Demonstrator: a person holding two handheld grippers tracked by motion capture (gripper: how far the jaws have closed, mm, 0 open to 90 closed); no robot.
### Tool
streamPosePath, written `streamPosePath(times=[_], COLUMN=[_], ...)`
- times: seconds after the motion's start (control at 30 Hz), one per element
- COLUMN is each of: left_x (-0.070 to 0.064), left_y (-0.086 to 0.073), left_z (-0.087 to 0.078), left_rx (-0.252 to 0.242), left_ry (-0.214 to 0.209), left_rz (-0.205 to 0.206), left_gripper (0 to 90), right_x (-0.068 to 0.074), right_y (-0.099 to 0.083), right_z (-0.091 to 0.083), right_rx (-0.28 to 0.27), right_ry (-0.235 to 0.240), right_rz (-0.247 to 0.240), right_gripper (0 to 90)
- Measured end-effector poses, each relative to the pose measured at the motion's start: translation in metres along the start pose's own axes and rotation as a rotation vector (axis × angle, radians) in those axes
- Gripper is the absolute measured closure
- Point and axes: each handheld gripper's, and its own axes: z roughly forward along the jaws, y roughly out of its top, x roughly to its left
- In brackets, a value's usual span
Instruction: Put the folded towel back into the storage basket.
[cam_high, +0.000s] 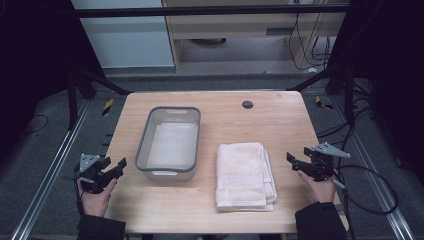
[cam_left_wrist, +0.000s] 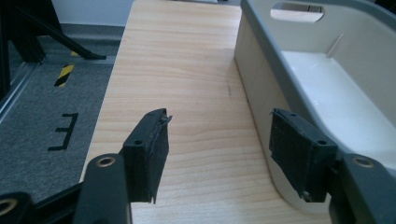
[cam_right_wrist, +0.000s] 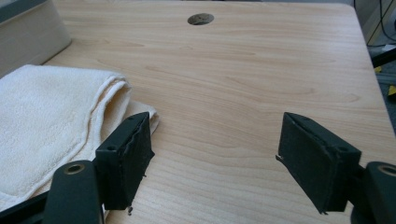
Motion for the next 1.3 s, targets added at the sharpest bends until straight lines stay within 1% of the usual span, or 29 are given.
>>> streamPosePath(times=[0.1, 0.13, 0.17, 0.2, 0.23, 0.27, 0.3, 0.33, 0.37, 0.43, 0.57, 0.63, 0.7, 0.77, 0.9, 1.03, 1.13, 1.3], left_x=[-0.005, -0.007, -0.007, -0.012, -0.012, -0.016, -0.016, -0.019, -0.019, -0.024, -0.029, -0.033, -0.036, -0.040, -0.047, -0.052, -0.056, -0.068], left_y=[0.002, 0.002, 0.002, 0.003, 0.003, 0.004, 0.004, 0.004, 0.004, 0.006, 0.009, 0.011, 0.013, 0.015, 0.019, 0.024, 0.027, 0.032], left_z=[-0.005, -0.005, -0.005, -0.006, -0.006, -0.007, -0.007, -0.007, -0.007, -0.009, -0.011, -0.010, -0.009, -0.009, -0.007, -0.006, -0.005, -0.003], left_rx=[-0.015, -0.017, -0.017, -0.017, -0.017, -0.014, -0.014, -0.015, -0.015, -0.024, -0.036, -0.033, -0.035, -0.035, -0.036, -0.029, -0.035, -0.042], left_ry=[-0.016, -0.021, -0.021, -0.032, -0.032, -0.042, -0.042, -0.048, -0.048, -0.061, -0.071, -0.081, -0.083, -0.093, -0.107, -0.123, -0.130, -0.155], left_rz=[0.004, 0.015, 0.015, 0.028, 0.028, 0.043, 0.043, 0.050, 0.050, 0.054, 0.057, 0.062, 0.064, 0.072, 0.087, 0.097, 0.102, 0.116], left_gripper=[39.5, 40.0, 40.2, 40.2, 40.2, 40.3, 40.5, 40.6, 40.6, 41.0, 41.0, 40.8, 40.1, 39.8, 39.0, 38.4, 37.9, 37.9], right_x=[0.001, 0.002, 0.002, 0.003, 0.004, 0.005, 0.005, 0.007, 0.007, 0.008, 0.009, 0.009, 0.010, 0.011, 0.012, 0.014, 0.015, 0.017], right_y=[0.001, 0.002, 0.002, 0.003, 0.003, 0.004, 0.004, 0.005, 0.005, 0.007, 0.010, 0.012, 0.017, 0.020, 0.028, 0.035, 0.039, 0.046], right_z=[-0.001, -0.001, -0.001, -0.001, -0.001, -0.002, -0.002, -0.002, -0.002, -0.002, -0.003, -0.003, -0.004, -0.005, -0.007, -0.008, -0.008, -0.008], right_rx=[0.003, 0.006, 0.006, 0.003, -0.001, -0.001, -0.001, -0.003, -0.003, -0.001, -0.013, -0.017, -0.025, -0.031, -0.033, -0.042, -0.049, -0.066], right_ry=[0.011, 0.012, 0.012, 0.014, 0.014, 0.020, 0.020, 0.026, 0.026, 0.033, 0.043, 0.047, 0.049, 0.054, 0.062, 0.073, 0.079, 0.087], right_rz=[-0.002, -0.003, -0.003, -0.016, -0.021, -0.019, -0.019, -0.025, -0.025, -0.033, -0.033, -0.037, -0.041, -0.040, -0.063, -0.069, -0.069, -0.081], right_gripper=[26.0, 25.9, 25.9, 25.6, 25.5, 25.2, 25.2, 24.9, 24.9, 24.3, 24.1, 24.1, 24.0, 24.2, 24.2, 23.2, 23.1, 24.7])
